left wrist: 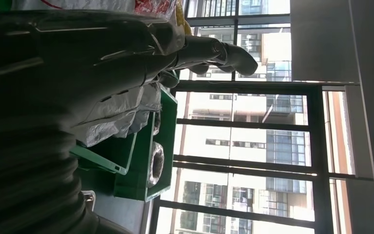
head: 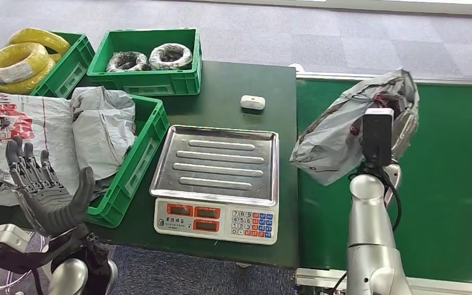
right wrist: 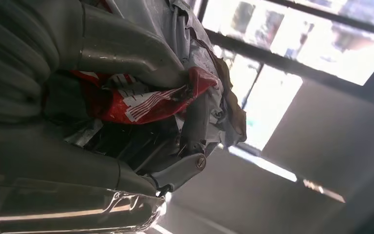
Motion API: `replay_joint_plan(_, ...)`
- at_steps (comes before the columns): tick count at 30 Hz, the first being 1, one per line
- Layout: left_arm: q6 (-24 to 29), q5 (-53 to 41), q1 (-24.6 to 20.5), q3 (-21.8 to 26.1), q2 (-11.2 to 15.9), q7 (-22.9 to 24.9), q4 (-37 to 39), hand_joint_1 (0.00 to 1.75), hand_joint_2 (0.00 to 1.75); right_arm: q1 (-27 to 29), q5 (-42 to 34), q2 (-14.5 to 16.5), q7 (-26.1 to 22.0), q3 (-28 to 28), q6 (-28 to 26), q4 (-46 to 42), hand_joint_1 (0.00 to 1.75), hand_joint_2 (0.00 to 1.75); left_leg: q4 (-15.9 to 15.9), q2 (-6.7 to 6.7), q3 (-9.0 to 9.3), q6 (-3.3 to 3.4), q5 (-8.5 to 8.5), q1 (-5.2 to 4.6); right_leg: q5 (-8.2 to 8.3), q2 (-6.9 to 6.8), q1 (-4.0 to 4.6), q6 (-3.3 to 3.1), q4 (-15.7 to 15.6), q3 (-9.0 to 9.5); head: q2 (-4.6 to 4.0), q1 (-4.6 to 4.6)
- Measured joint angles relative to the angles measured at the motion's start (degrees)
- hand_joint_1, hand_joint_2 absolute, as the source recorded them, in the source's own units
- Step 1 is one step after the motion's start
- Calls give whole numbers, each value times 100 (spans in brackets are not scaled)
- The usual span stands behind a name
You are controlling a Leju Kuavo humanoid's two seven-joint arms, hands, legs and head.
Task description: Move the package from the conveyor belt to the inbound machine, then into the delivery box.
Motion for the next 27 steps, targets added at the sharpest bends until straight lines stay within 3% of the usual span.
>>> replay_joint_plan(1, 18, -22, -20, -6, -13, 0, 8, 0, 175, 225, 62, 113, -133, 44, -484, -563, 175, 175, 0, 4, 0, 0, -1, -1, 0, 1, 0, 0, 0, 0, 0, 1)
replay_joint_plan(3, 57, -44, -63, -32, -39, 0, 36, 0, 175, 478, 241, 309, -477, 71, -912, -1241, 175, 175, 0, 9, 3, -1, -2, -1, 1, 4, -1, 0, -1, -1, 0, -1)
replay_joint_plan(6, 92, -47, -111, -102, -75, 0, 91, 0, 175, 728, 540, 645, -972, -88, -1054, -2199, 175, 175, 0, 8, 6, -2, -2, 0, 0, 3, 0, -1, -1, -1, 0, -3)
replay_joint_plan(11, 112, -47, -161, -160, -104, 0, 150, 0, 175, 789, 912, 915, -996, -348, -1059, -2964, 175, 175, -2, 22, 8, -2, -2, 0, 3, 16, 0, -3, 0, 6, 0, -1)
replay_joint_plan(14, 58, -41, -192, -164, -105, 0, 151, 0, 175, 473, 1463, 939, -352, -255, -751, -2503, 175, 175, -3, 29, 12, -2, 0, 0, 7, 24, 0, -5, 1, 10, 0, -1)
replay_joint_plan(17, -141, -13, -278, -158, -108, 0, 159, 0, 175, -271, 1990, 834, 698, 228, 467, -1406, 175, 175, -2, 40, 15, -8, 10, 0, 19, 31, 0, -15, 1, 3, 0, -2)
replay_joint_plan(19, -260, 4, -367, -158, -116, 0, 185, 0, 175, -792, 2188, 769, 1075, 621, 1112, -656, 175, 175, -2, 32, 16, -11, 20, 2, 23, 27, 2, -17, 2, -1, 0, -3)
replay_joint_plan(27, -350, 16, -525, -154, -134, 0, 306, 0, 175, -1850, 2279, 645, 1345, 1294, 1728, 1085, 175, 175, -1, 15, -3, -12, 23, 4, 21, 11, 4, -16, 4, -6, 0, 0)
